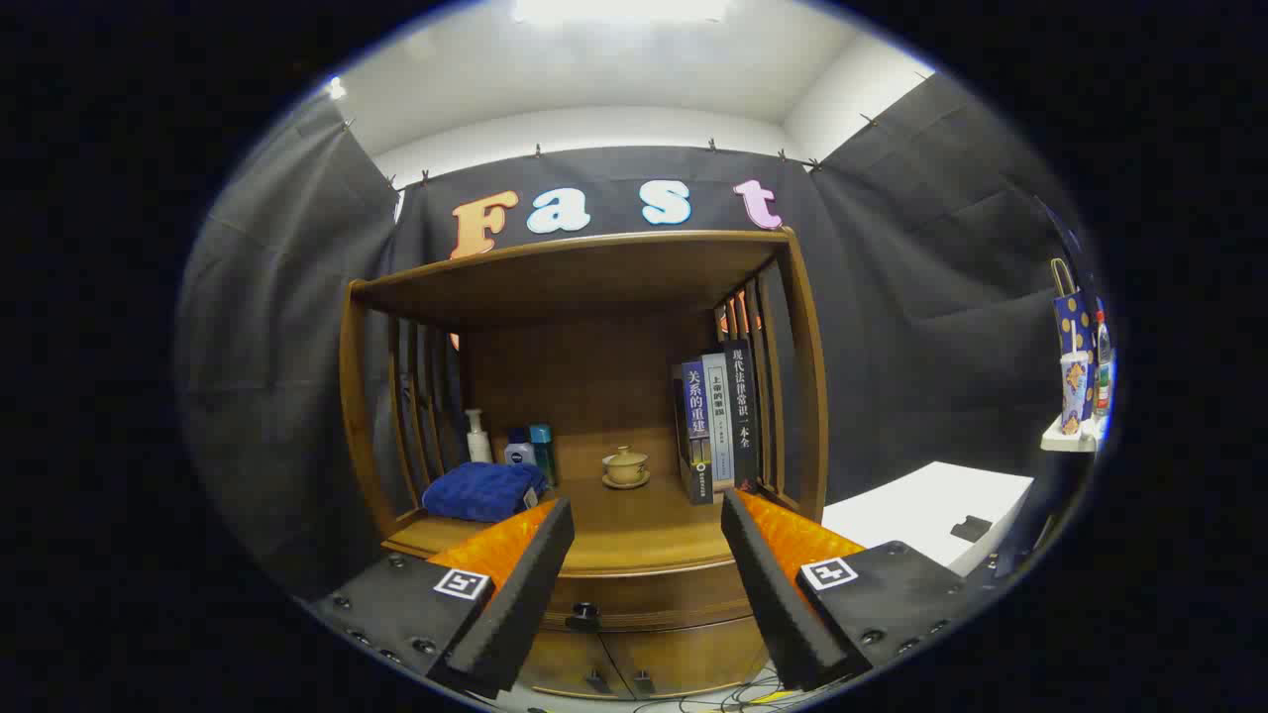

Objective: Pull open the drawer, take out the items inside it, and place them on the countertop above the cabinet.

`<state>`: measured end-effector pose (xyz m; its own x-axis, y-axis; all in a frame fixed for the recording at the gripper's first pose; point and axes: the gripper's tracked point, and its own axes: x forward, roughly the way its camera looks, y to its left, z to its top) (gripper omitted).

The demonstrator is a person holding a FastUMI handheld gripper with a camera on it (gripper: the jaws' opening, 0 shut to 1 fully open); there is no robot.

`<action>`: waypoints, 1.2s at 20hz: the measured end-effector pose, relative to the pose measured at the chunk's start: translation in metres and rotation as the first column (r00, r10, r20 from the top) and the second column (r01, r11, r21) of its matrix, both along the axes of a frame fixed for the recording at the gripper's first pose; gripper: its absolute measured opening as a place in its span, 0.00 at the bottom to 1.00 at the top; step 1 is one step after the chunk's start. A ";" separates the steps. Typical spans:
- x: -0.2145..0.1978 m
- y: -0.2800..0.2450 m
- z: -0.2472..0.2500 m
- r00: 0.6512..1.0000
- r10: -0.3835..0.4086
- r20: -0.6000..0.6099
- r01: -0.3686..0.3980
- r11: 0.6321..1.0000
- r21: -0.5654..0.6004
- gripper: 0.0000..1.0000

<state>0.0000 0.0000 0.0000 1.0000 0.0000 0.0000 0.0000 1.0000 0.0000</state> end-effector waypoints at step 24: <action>0.023 0.030 -0.060 0.999 0.010 -0.040 -0.008 0.999 0.054 0.98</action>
